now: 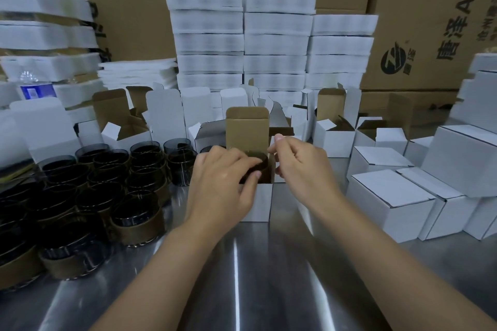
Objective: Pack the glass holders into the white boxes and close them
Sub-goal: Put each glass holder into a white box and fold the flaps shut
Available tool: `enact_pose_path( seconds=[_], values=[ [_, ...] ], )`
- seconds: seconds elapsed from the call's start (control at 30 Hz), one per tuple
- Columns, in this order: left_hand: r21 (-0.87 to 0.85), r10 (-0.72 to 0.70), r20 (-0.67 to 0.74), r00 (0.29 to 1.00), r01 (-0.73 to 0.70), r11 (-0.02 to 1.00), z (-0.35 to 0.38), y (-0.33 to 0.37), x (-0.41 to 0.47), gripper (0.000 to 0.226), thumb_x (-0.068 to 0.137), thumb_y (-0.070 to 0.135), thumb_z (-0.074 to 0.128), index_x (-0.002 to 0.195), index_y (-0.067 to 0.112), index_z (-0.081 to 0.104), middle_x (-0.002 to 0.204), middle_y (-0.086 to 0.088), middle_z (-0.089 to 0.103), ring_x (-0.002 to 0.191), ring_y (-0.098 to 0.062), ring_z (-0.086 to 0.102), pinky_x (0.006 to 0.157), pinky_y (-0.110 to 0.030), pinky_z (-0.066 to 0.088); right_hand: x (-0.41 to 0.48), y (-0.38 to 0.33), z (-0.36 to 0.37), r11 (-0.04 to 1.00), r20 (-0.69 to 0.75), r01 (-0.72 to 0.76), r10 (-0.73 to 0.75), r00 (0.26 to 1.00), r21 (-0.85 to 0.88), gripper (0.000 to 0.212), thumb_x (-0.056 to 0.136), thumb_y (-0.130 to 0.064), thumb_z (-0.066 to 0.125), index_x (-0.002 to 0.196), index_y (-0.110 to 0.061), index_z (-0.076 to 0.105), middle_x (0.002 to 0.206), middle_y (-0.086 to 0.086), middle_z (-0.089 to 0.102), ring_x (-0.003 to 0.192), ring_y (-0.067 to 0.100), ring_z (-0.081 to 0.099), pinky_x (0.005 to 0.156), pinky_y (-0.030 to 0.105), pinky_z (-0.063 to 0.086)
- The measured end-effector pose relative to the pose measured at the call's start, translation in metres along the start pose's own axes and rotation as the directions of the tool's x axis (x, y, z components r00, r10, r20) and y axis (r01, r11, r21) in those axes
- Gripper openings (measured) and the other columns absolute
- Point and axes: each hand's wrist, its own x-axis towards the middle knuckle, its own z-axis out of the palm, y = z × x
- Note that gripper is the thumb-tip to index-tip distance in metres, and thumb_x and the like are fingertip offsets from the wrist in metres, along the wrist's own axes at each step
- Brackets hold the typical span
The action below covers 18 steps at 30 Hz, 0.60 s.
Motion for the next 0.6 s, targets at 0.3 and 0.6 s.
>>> enact_pose_path(
  seconds=[0.3,0.6],
  values=[
    [-0.035,0.094,0.026,0.995,-0.093,0.995,0.001,-0.001,0.000,0.014,0.082,0.015,0.060,0.087,0.017,0.073,0.080,0.005,0.065,0.080,-0.023,0.055,0.077,-0.025,0.027,-0.002,-0.003,-0.001,1.000,0.012,-0.006,0.006,1.000,0.003,0.040,0.098,-0.037,0.039,0.081,-0.013,0.066,0.065,0.000,0.060,0.075,0.023,0.062,0.076,0.043,0.051],
    [-0.715,-0.726,0.129,0.675,0.571,0.403,0.013,-0.013,0.008,0.031,0.098,0.010,0.041,0.111,0.037,0.051,0.113,0.014,0.054,0.113,-0.004,0.050,0.100,-0.027,0.039,0.005,0.000,-0.004,0.929,0.134,-0.225,0.193,0.972,0.294,0.035,0.094,-0.020,0.040,0.084,-0.041,0.066,0.078,-0.024,0.062,0.073,-0.002,0.059,0.073,0.030,0.057]
  ],
)
